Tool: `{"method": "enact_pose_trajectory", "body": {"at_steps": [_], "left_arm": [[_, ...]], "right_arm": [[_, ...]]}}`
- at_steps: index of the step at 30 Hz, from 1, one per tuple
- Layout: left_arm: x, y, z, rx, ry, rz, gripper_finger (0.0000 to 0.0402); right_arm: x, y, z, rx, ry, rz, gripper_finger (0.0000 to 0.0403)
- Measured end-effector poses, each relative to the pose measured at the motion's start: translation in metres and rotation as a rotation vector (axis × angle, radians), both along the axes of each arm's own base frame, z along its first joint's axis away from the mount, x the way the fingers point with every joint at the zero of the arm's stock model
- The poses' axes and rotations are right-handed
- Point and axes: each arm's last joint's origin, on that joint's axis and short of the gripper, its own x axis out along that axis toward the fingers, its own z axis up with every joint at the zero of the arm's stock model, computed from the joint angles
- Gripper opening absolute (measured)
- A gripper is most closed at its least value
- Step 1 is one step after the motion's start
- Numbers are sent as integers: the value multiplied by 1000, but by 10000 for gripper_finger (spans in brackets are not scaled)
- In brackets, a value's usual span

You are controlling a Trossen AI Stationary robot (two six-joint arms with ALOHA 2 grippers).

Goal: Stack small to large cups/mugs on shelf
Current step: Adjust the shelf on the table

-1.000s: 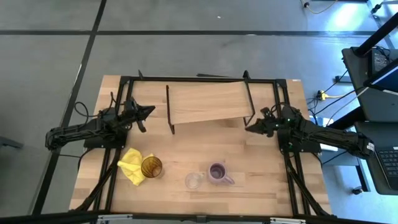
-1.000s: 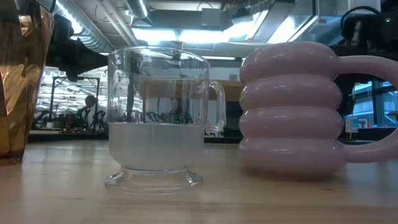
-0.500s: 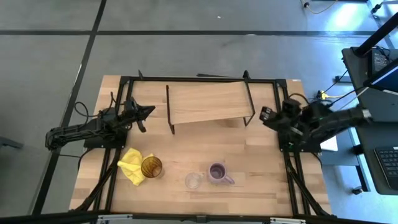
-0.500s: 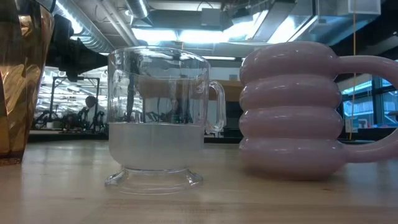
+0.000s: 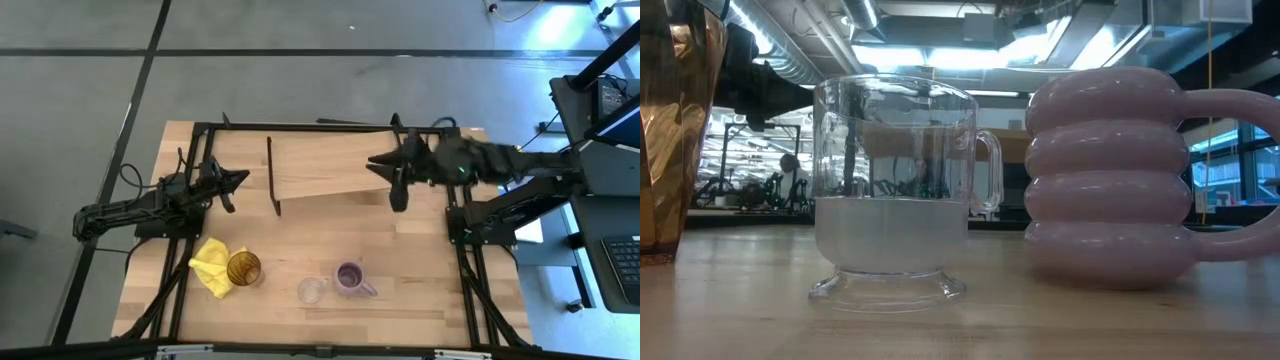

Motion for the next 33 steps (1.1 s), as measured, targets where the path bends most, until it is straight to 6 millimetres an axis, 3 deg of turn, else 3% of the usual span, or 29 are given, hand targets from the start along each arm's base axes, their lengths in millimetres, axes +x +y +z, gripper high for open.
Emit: {"method": "enact_pose_trajectory", "body": {"at_steps": [4,13,20,27,33], "left_arm": [[0,0,0,0,0,0,0],[0,0,0,0,0,0,0],[0,0,0,0,0,0,0],[0,0,0,0,0,0,0],[0,0,0,0,0,0,0]], "right_arm": [[0,-5,-22,281,201,6,83],[-12,5,-104,418,601,-148,83],[5,19,-122,544,486,-10,83],[23,18,-155,571,525,-66,83],[78,18,-159,606,312,72,83]]}}
